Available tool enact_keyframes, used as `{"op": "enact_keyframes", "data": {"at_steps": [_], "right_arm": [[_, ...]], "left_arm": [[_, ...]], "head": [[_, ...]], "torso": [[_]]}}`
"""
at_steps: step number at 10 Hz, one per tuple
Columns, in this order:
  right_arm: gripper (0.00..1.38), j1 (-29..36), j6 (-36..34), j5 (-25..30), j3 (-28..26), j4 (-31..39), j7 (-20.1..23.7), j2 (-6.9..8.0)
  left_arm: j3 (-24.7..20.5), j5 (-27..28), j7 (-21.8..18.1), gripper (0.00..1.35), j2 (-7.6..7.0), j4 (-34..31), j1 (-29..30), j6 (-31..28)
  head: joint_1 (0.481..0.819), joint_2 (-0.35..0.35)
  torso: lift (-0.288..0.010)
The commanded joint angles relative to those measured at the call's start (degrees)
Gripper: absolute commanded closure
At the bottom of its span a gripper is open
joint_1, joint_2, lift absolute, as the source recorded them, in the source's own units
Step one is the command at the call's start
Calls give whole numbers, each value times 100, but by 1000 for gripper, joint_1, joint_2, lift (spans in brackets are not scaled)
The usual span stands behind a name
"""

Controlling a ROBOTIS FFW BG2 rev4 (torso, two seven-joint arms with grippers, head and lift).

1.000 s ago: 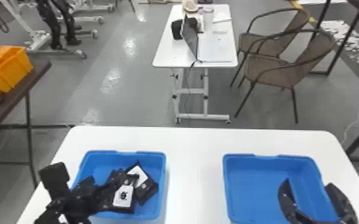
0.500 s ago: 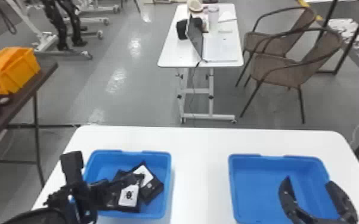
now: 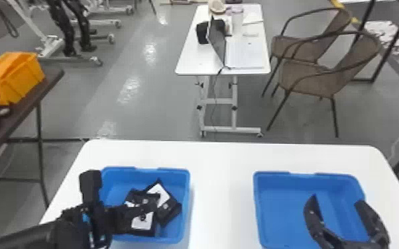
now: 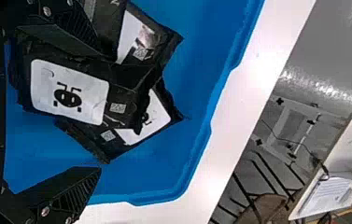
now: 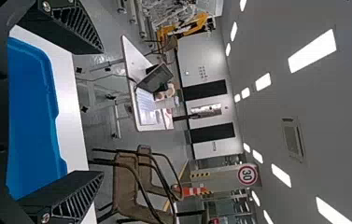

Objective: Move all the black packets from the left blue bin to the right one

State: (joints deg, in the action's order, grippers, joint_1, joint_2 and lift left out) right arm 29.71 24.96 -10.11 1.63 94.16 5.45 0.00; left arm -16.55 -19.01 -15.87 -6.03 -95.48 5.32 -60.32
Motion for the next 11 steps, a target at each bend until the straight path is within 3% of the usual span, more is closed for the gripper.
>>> {"op": "enact_keyframes", "data": {"at_steps": [1, 5, 7, 8, 11], "right_arm": [[84, -9, 9, -8, 4, -3, 0, 5], [84, -27, 0, -52, 4, -29, 0, 5], [84, -27, 9, -61, 13, -29, 0, 5], [84, -35, 0, -96, 22, -46, 0, 5], [84, -71, 9, -175, 83, -99, 9, -26]], "left_arm": [[64, -6, -13, 137, -30, 100, -102, -270], [82, 170, -4, 137, -13, 135, -233, -569], [82, 143, 23, 137, -4, -67, -321, -1228], [64, 170, 260, 137, 40, -296, -383, -1641], [-6, 794, 330, 140, 84, -665, -532, -2160]], "head": [[695, 94], [695, 87], [695, 81], [695, 75], [695, 84]], "torso": [[0], [0], [0], [0], [0]]}}
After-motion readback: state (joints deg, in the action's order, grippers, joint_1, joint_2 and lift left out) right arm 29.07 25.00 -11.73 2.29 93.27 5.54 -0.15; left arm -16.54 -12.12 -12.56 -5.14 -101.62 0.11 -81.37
